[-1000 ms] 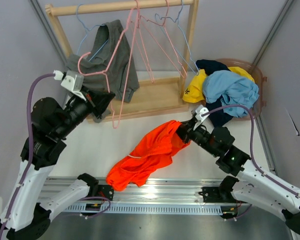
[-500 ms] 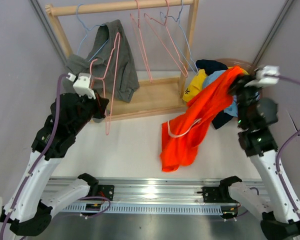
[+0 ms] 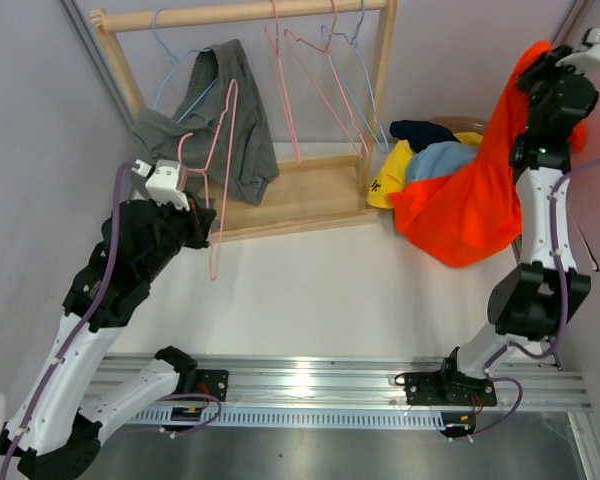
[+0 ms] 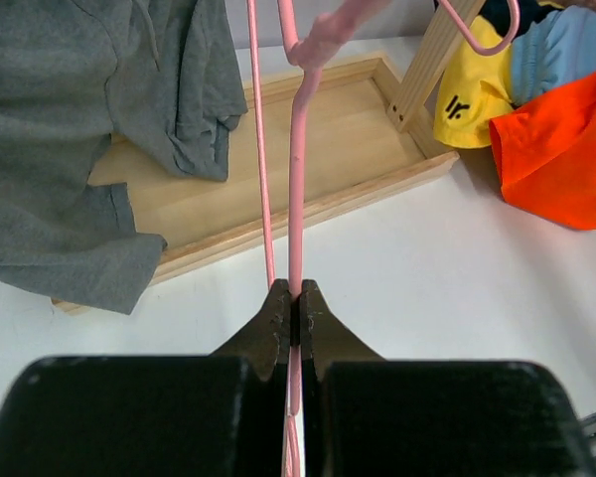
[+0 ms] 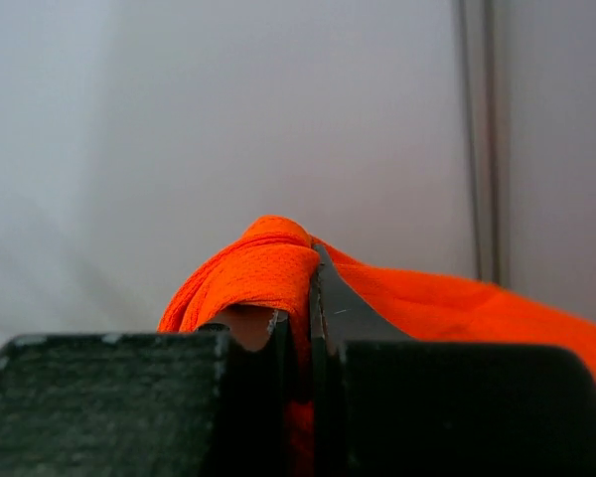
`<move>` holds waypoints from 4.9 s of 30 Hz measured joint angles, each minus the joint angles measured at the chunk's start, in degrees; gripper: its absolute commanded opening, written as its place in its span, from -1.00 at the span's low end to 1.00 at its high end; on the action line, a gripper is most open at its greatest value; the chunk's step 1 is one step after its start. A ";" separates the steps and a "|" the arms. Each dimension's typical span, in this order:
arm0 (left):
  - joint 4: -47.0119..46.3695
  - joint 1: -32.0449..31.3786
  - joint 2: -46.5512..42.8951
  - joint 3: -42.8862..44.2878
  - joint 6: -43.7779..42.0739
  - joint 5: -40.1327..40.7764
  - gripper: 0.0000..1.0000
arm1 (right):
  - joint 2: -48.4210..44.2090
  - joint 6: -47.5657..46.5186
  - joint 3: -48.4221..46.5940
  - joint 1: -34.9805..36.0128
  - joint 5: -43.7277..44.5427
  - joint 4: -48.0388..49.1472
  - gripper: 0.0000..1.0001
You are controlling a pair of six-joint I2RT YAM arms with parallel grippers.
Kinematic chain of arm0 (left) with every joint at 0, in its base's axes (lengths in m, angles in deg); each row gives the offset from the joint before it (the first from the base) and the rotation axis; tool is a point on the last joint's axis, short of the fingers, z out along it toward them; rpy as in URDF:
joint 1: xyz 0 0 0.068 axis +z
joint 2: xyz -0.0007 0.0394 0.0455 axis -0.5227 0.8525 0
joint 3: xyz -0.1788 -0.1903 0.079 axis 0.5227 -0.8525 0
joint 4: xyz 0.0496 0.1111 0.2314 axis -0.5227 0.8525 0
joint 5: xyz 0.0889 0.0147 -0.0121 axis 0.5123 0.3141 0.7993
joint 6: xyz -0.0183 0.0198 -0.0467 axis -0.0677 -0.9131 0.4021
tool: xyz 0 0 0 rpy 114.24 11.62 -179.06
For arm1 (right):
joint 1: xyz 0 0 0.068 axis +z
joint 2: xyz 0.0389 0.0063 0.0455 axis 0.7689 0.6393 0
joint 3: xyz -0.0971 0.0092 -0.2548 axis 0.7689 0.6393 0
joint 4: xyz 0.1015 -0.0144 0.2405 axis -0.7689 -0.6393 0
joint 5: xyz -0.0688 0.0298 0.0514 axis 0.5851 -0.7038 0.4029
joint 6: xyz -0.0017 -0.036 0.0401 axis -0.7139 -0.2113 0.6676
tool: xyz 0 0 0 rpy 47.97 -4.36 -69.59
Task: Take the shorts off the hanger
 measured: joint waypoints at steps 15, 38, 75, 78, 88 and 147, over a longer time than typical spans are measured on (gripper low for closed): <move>-0.44 3.19 27.43 19.78 -0.66 -1.36 -1.00 | -13.42 12.15 45.11 4.83 -5.57 -9.38 0.99; -1.53 10.93 54.55 55.28 1.20 -9.49 -1.00 | -39.01 9.40 69.42 17.68 -6.23 -6.82 0.98; -12.41 12.00 22.82 25.97 -2.14 -17.25 0.58 | -39.65 8.44 70.97 19.80 -6.03 -5.35 0.98; -14.60 12.48 16.70 24.26 -4.55 -12.79 0.54 | -39.65 8.48 70.99 19.96 -6.05 -4.90 0.97; -16.24 24.00 28.46 30.80 -4.42 -9.31 0.37 | -42.25 8.41 71.28 21.03 -6.10 -5.68 0.99; -4.57 24.46 1.29 25.92 1.55 -20.20 -1.00 | -45.42 6.40 68.24 30.82 -1.01 -9.22 0.99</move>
